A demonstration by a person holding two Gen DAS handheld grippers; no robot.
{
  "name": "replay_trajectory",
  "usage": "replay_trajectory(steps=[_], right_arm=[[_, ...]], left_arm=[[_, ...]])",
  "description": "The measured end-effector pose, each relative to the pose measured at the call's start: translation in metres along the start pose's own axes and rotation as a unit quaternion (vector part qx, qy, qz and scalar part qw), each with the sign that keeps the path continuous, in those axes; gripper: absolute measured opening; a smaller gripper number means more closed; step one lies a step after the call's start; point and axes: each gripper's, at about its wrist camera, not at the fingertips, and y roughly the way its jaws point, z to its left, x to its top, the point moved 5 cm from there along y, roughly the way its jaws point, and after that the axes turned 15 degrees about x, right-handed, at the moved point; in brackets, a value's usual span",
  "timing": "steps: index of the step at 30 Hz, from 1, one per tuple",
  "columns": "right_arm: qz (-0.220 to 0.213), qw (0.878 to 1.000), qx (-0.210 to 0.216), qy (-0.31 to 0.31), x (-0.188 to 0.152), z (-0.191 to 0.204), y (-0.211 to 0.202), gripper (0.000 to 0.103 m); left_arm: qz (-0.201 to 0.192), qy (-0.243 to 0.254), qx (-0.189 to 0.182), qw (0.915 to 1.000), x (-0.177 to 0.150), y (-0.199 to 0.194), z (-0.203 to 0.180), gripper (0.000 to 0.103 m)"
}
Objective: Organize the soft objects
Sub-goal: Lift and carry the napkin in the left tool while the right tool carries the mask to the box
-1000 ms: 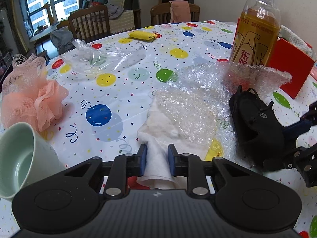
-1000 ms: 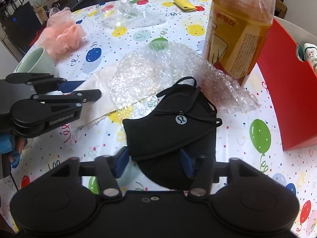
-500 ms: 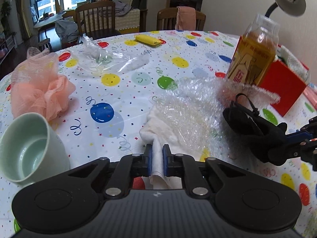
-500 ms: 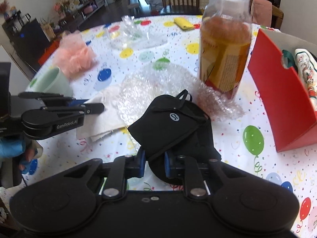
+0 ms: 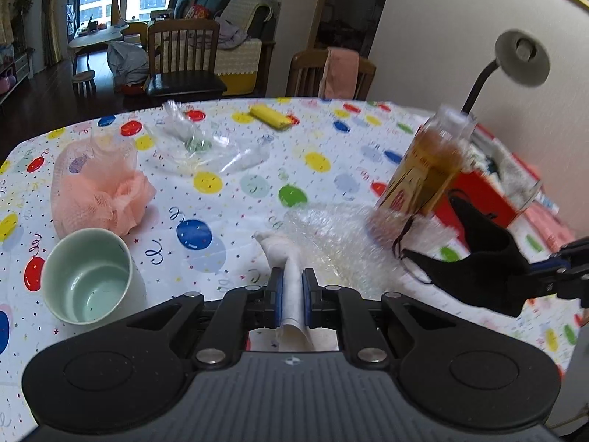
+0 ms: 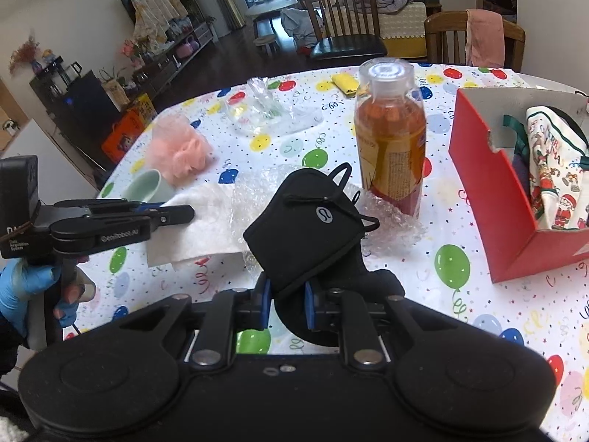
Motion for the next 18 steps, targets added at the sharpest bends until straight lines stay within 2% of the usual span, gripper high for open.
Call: replay_trajectory(steps=[8,18], right_arm=[[-0.02,1.0,0.021,0.007,0.002,0.002,-0.036,0.017],[-0.06,0.997,0.038,0.001,0.012,-0.011,-0.089,0.017]], left_arm=[[-0.019,-0.033,-0.028,0.9989,0.013,-0.044,0.001,0.011],[-0.065,-0.049,-0.057,0.9951,0.038,-0.105,-0.022,0.011]])
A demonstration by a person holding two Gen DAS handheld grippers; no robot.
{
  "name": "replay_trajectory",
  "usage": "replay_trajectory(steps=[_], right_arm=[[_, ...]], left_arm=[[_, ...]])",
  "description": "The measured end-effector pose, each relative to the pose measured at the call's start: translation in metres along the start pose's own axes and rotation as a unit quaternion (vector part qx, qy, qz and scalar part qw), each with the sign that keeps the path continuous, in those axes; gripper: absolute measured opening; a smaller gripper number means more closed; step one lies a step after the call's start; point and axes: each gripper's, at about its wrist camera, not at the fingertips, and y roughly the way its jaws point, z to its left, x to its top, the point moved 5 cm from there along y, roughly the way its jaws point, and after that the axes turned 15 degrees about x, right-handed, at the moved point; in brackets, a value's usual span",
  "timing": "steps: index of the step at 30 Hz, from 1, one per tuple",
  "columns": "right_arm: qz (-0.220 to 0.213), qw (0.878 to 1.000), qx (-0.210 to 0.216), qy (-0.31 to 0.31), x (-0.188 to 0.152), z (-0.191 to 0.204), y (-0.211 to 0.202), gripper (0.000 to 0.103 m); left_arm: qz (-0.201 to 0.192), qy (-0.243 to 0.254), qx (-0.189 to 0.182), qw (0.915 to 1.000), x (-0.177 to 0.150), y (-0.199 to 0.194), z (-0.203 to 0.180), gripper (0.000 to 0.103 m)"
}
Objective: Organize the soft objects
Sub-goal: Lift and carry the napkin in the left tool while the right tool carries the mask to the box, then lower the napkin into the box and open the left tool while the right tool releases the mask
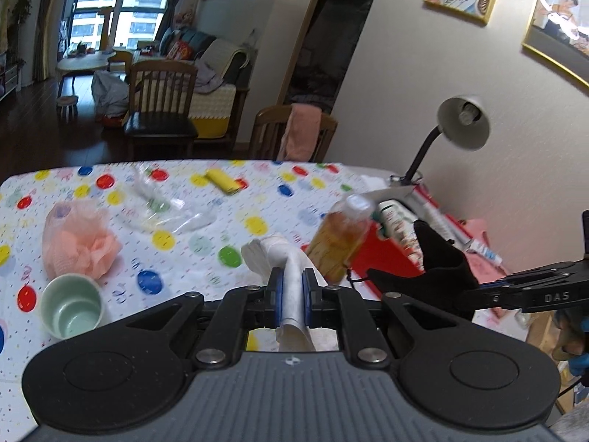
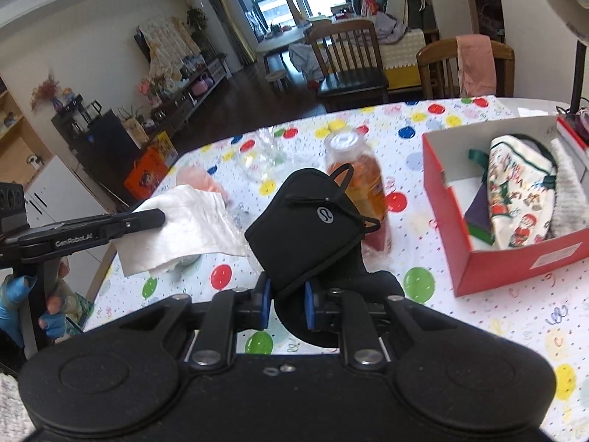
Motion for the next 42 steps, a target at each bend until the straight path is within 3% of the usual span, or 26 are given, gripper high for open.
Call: replay_trajectory(steps=[10,18,30,42], right_arm=[[-0.027,1.0,0.009,-0.003,0.017,-0.037,-0.051,0.017],[-0.05,0.999,0.005,-0.011,0.037,-0.076,-0.088,0.017],[-0.047,0.998,-0.029,-0.008,0.059,-0.147,-0.126,0.017],[-0.031,0.997,-0.066,0.004,0.073,-0.217,-0.128,0.017]], left_arm=[[-0.036,0.0,-0.026,0.999,0.031,-0.027,-0.063,0.011],[-0.054,0.013,-0.038,0.9977,0.049,-0.025,-0.122,0.011],[-0.048,0.052,-0.052,0.9961,0.069,0.028,-0.225,0.011],[-0.03,0.089,-0.045,0.9945,0.075,0.093,-0.309,0.011]])
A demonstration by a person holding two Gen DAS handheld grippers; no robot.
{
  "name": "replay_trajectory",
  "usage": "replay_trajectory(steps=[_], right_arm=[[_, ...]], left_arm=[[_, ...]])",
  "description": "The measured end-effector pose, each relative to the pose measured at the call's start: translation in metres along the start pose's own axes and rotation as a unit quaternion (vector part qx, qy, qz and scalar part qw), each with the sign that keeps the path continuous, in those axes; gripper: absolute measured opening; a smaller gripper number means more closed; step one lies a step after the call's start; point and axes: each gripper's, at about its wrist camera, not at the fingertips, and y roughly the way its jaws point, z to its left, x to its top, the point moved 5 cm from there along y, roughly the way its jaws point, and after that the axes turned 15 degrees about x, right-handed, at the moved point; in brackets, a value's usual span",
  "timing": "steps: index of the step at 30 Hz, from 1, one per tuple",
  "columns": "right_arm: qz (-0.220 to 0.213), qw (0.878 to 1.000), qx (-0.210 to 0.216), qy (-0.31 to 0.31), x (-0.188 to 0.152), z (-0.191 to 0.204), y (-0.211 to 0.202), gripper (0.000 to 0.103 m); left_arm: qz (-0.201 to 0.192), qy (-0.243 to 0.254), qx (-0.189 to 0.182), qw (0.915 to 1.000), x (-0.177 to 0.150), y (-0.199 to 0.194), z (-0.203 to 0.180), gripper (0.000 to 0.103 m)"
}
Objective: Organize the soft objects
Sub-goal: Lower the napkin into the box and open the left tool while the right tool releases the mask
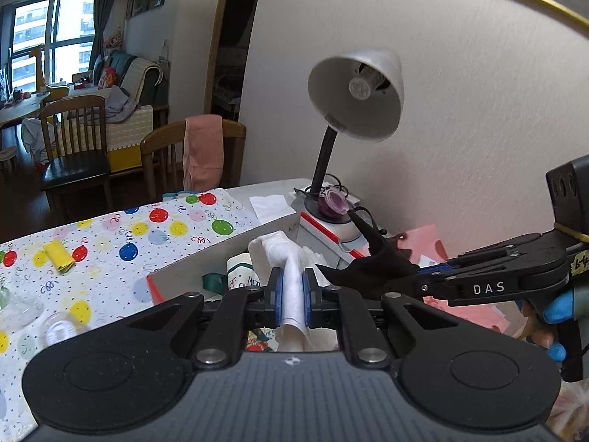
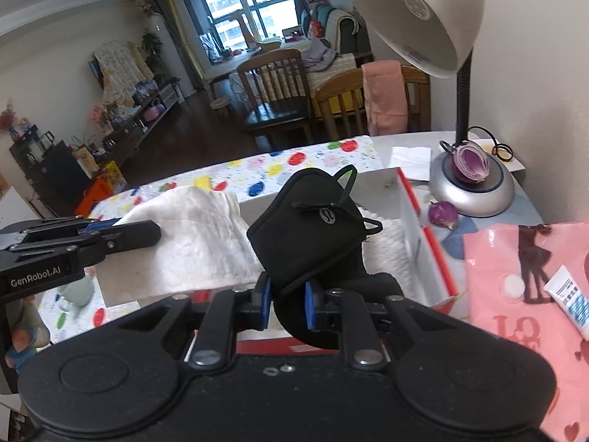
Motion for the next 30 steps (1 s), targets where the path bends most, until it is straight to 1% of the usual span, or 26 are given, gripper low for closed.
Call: replay_trajectory(steps=[9,16,20,24,30], right_arm=[[0.026,1.0,-0.015,0.008,0.005,-0.039,0.023,0.017],[0.047,0.998,-0.014,0.025,0.003,-0.059,0.048,0.017],[0.059,0.998,-0.015,0.025,0.0,-0.064,0.062,0.017],[0.067,0.997,-0.016,0.026,-0.003,-0.069,0.073,0.018],[0.081,0.996,-0.014,0.031,-0.008,-0.076,0.084,0.02]], left_arm=[[0.019,0.021,0.028,0.9992,0.003,0.059,-0.026,0.011],[0.035,0.022,0.037,0.9984,0.001,0.097,-0.034,0.011],[0.055,0.009,0.045,0.9974,-0.006,0.116,-0.035,0.011],[0.072,0.011,0.058,0.9956,-0.016,0.134,-0.036,0.011],[0.109,0.005,0.071,0.9915,-0.033,0.153,-0.027,0.011]])
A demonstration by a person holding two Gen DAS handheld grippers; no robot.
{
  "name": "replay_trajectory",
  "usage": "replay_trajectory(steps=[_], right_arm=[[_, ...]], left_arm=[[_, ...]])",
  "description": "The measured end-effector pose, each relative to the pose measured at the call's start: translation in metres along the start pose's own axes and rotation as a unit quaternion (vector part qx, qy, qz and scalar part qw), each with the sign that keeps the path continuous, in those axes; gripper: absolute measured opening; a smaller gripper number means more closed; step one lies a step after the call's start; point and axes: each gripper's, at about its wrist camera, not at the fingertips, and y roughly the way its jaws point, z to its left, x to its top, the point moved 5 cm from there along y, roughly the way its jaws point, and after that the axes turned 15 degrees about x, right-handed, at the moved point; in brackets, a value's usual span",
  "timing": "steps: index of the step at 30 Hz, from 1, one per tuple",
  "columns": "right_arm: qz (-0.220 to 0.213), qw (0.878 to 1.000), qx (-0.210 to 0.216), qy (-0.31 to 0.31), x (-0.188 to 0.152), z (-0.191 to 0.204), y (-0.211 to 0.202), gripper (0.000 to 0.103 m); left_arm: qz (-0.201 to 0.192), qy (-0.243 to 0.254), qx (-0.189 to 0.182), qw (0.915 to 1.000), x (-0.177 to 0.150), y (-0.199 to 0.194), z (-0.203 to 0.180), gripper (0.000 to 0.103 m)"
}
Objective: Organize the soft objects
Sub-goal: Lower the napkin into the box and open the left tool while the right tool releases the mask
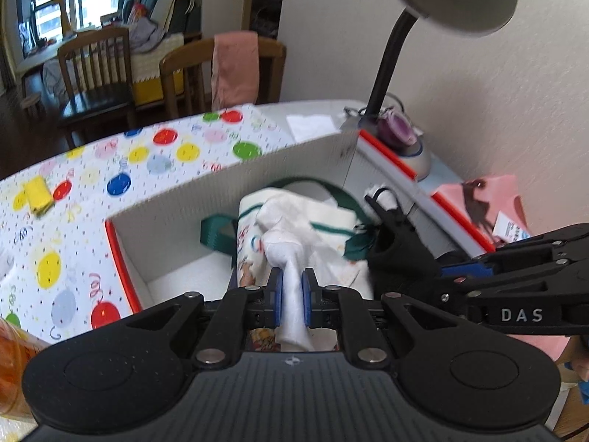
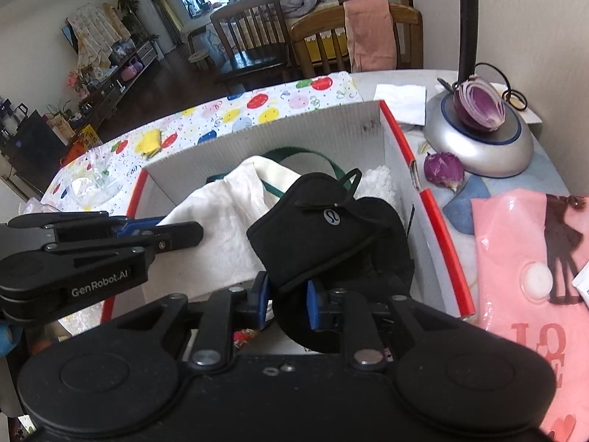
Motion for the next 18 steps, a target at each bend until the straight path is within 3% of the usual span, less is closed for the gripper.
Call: replay_trajectory(steps=[6,18], right_arm=[[0.008,1.0,0.002,0.003,-0.005,-0.003,0.008,0.024],[0.007,1.0,-0.006,-0.014,-0.011,0.007,0.01,0.028]], left_arm=[[0.035,0.002,0.01,0.9993,-0.01,0.015,0.002,0.011],[0.055,0.009,0.024,0.9982,-0.025,0.02,0.002,0.012]])
